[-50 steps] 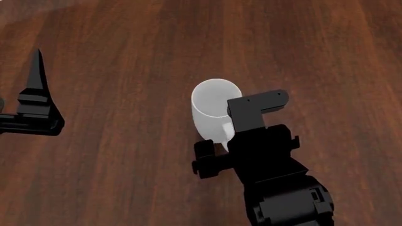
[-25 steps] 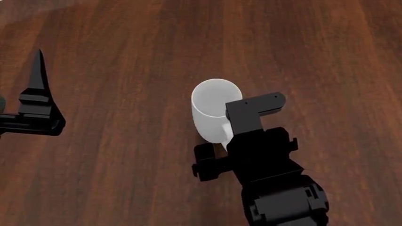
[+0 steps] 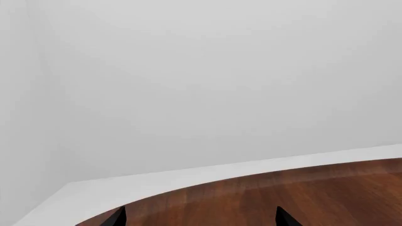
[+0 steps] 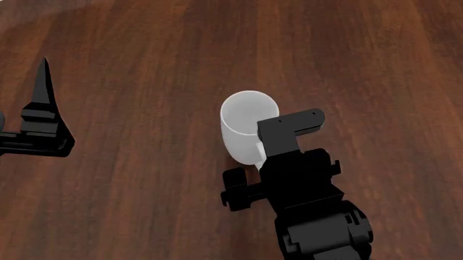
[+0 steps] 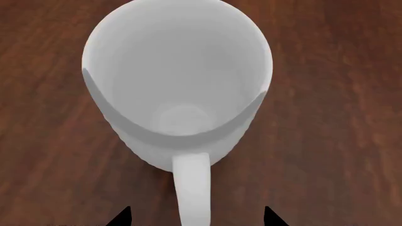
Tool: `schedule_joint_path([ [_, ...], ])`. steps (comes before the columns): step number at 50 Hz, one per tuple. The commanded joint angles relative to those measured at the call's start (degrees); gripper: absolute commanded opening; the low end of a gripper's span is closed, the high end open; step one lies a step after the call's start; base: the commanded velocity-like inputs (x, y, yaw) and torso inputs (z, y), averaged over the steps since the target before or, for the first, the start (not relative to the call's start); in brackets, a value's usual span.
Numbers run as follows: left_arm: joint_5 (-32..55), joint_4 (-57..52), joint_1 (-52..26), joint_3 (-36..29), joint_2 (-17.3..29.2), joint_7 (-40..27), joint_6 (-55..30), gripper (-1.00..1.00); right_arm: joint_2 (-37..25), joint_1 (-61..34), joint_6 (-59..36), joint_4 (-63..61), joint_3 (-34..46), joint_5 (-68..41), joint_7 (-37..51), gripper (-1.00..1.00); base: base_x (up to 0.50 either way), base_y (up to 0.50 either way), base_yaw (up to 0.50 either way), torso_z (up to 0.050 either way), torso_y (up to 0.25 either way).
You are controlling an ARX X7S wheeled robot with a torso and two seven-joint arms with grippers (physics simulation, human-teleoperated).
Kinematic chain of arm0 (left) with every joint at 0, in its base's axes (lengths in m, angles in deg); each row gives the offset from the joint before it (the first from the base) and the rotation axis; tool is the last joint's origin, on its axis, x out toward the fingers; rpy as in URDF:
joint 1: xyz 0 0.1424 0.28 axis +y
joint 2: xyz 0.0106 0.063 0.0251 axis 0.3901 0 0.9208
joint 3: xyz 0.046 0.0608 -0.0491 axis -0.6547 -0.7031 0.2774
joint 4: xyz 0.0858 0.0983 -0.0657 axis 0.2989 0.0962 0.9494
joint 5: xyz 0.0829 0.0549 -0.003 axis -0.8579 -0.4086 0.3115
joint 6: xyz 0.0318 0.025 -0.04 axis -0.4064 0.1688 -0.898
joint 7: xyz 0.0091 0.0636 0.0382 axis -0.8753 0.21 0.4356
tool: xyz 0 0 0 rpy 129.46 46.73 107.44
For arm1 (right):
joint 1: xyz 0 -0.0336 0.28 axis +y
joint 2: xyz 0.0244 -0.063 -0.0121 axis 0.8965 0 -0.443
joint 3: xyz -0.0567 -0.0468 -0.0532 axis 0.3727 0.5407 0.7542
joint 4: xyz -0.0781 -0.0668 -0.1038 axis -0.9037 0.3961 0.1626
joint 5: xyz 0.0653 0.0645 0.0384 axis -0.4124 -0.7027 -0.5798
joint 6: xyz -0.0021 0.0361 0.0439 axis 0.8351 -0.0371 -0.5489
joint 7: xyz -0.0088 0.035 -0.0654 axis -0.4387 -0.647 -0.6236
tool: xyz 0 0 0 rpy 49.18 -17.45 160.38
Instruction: Put the white mug on the plate.
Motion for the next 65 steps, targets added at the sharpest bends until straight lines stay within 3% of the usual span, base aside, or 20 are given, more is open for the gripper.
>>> schedule_joint_path([
  [1,0.16,0.47,0.3,0.2,0.16,-0.01,0.57,1.0,0.73,-0.94,1.5,3.28,0.57,0.29,-0.48,1.0,0.0,0.0,0.0,0.0,0.0],
  [11,0.1,0.76,0.33,-0.01,0.26,-0.1,0.83,1.0,0.5,-0.71,1.33,2.73,0.64,-0.01,-0.11,1.0,0.0,0.0,0.0,0.0,0.0],
  [12,0.1,0.84,0.35,-0.04,0.25,-0.11,0.89,1.0,0.38,-0.57,1.14,2.22,0.67,-0.03,0.06,-1.0,0.0,0.0,0.0,0.0,0.0],
  [32,0.51,0.64,0.68,-0.23,0.51,-0.22,0.97,1.0,-2.43,2.8,-4.27,-9.09,0.67,-1.39,3.42,-1.0,0.0,0.0,0.0,0.0,0.0],
  [43,0.38,2.58,0.61,-0.91,0.09,0.47,2.76,1.0,-9.38,10.02,-15.28,-32.05,-3.86,-5.91,10.4,-1.0,0.0,0.0,0.0,0.0,0.0],
  [65,0.41,5.89,0.46,-1.77,-0.3,1.96,5.96,1.0,-16.87,22.89,-29.26,-58.68,-16.95,-14.34,21.83,-1.0,0.0,0.0,0.0,0.0,0.0],
])
